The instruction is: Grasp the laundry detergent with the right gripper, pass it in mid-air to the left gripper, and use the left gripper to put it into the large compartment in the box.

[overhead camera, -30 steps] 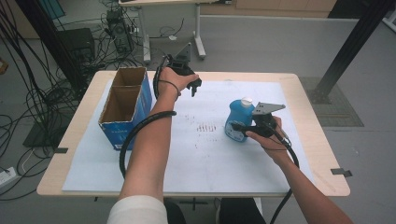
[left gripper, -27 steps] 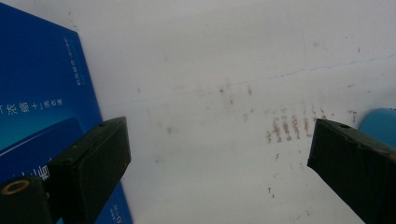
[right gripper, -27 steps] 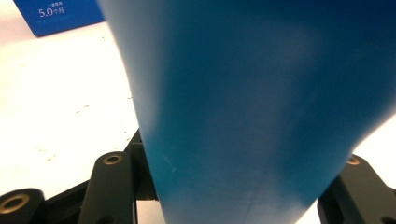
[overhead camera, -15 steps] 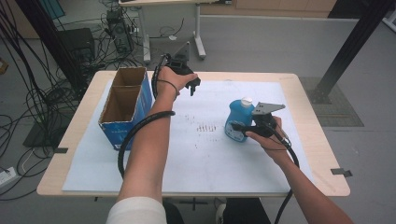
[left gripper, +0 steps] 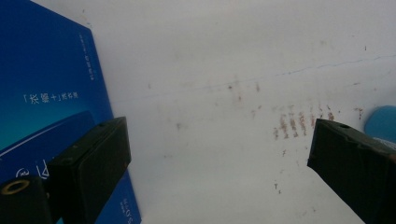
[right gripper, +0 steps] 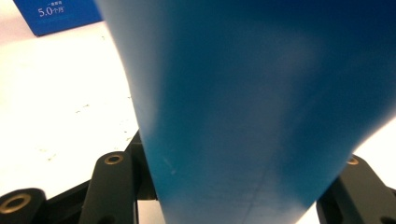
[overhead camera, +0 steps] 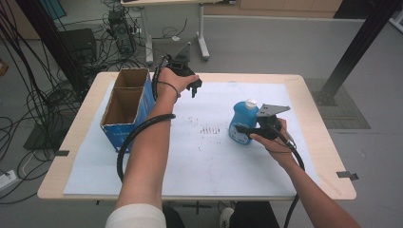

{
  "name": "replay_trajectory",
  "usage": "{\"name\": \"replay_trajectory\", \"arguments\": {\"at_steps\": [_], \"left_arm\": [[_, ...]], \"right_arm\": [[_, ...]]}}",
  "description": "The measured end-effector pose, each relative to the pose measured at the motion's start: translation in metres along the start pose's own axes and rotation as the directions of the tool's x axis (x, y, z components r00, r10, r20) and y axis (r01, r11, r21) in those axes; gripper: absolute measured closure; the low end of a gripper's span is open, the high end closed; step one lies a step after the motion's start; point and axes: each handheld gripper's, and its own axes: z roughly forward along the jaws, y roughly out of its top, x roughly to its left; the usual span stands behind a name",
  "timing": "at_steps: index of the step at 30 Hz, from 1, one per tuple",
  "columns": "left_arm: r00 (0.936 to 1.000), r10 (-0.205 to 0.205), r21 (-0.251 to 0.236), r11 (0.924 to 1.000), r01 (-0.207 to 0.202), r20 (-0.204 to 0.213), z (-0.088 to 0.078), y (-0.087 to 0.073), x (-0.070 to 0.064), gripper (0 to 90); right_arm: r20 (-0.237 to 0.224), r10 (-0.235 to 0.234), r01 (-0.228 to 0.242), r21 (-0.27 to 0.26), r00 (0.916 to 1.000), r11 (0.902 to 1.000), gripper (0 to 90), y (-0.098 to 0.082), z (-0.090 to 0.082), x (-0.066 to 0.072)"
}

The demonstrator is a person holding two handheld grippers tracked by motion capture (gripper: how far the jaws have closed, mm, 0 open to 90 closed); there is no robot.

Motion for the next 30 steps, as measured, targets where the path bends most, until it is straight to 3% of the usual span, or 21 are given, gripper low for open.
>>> {"name": "replay_trajectory", "arguments": {"at_steps": [30], "left_arm": [[0.9998,0.019,-0.014,0.9997,-0.019,-0.008,-0.014,-0.003,-0.001,6.0]], "right_arm": [[0.001,0.004,-0.004,0.012,1.0,0.9999,43.7,0.002,0.0,0.0]]}}
